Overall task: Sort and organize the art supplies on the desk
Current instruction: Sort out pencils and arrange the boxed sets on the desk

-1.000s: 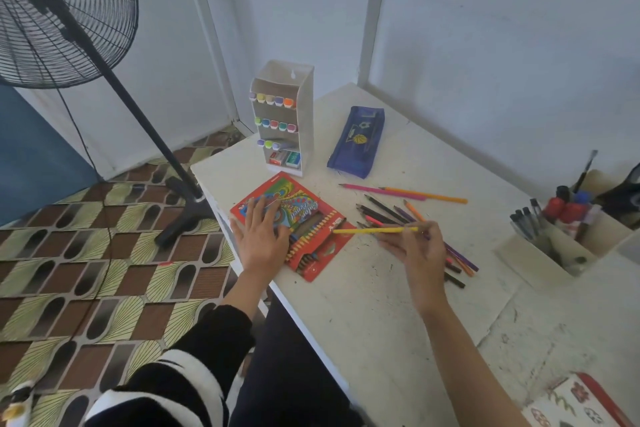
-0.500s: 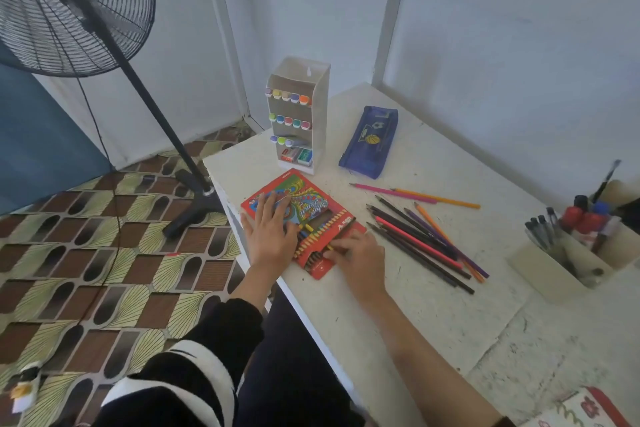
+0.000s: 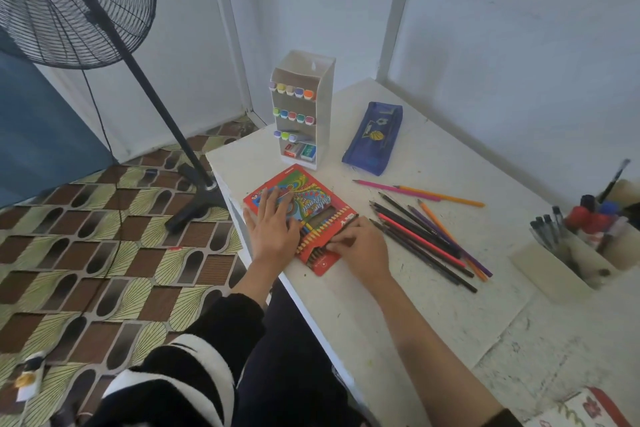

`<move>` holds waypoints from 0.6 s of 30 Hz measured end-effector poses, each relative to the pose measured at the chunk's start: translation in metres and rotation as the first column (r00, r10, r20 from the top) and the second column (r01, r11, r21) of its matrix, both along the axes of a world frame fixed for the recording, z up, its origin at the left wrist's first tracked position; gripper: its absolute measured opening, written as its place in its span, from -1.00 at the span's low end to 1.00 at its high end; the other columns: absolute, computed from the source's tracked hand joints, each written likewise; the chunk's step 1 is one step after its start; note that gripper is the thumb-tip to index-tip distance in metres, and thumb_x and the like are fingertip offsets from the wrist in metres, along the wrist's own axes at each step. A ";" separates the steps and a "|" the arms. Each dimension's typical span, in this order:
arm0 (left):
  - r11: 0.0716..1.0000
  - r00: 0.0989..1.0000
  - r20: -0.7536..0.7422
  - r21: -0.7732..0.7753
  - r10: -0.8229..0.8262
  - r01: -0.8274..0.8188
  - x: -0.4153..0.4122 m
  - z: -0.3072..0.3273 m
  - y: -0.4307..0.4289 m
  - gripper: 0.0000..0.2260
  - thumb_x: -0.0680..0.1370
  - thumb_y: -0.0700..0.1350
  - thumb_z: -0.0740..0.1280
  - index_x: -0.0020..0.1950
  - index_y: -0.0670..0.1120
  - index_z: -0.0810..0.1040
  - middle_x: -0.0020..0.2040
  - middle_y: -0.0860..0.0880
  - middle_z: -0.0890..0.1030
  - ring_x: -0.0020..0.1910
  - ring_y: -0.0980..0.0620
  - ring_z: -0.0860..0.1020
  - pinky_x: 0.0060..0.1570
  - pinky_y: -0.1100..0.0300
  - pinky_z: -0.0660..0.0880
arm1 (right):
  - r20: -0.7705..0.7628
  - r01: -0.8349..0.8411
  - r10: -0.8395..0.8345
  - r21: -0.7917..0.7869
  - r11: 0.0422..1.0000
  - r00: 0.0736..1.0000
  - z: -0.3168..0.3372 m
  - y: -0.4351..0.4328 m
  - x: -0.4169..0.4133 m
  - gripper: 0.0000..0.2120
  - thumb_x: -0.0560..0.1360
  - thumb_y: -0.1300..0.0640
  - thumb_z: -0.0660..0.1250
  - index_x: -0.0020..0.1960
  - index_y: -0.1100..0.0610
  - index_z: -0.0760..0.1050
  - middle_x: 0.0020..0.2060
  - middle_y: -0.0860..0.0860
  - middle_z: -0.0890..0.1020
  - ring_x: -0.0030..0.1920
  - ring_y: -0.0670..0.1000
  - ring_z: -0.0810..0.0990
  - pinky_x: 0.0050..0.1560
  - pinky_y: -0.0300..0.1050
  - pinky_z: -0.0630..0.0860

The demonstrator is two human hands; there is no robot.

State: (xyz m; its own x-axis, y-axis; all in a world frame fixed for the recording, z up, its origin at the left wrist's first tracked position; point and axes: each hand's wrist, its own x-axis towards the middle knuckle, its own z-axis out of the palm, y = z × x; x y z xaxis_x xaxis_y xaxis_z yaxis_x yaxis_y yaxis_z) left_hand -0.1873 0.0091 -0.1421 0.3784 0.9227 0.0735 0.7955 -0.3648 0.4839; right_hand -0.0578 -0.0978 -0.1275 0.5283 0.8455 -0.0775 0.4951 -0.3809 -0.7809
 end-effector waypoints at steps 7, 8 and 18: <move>1.000 1.000 0.016 -0.001 0.000 0.000 -0.001 0.001 0.000 -0.56 0.60 -0.05 0.12 0.50 0.07 0.22 0.56 0.03 0.09 0.54 0.06 -0.11 0.39 -0.03 -0.40 | 0.213 0.064 -0.078 0.071 0.995 0.974 0.041 0.008 0.080 -0.90 0.45 0.26 0.40 -0.07 0.15 0.67 -0.16 0.06 0.60 -0.26 -0.15 0.47 -0.21 -0.33 0.32; 1.000 1.000 0.013 0.001 0.001 -0.001 0.000 0.001 0.000 -0.55 0.60 -0.05 0.12 0.50 0.07 0.22 0.56 0.03 0.09 0.54 0.07 -0.12 0.39 -0.03 -0.41 | 0.310 0.086 -0.090 0.027 0.996 0.947 0.043 0.013 0.095 -0.86 0.49 0.27 0.34 -0.03 0.16 0.66 -0.10 0.09 0.59 -0.20 -0.06 0.51 -0.18 -0.27 0.34; 1.000 1.000 0.016 -0.007 -0.006 0.006 -0.001 -0.001 0.001 -0.51 0.54 0.05 0.02 0.49 0.07 0.24 0.55 0.03 0.12 0.54 0.06 -0.09 0.37 -0.01 -0.42 | 0.413 0.126 0.018 -0.320 0.939 0.910 0.047 0.027 0.152 -0.95 0.39 0.19 0.45 -0.15 0.11 0.61 -0.02 0.08 0.57 0.01 0.14 0.54 -0.08 -0.11 0.40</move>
State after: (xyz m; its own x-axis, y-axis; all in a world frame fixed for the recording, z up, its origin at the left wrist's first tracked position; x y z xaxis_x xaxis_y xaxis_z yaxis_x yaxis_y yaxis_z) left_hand -0.1882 0.0098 -0.1433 0.3828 0.9210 0.0728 0.7854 -0.3659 0.4993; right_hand 0.0939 -0.0706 -0.0806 0.6183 0.7771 -0.1179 0.7103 -0.6166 -0.3395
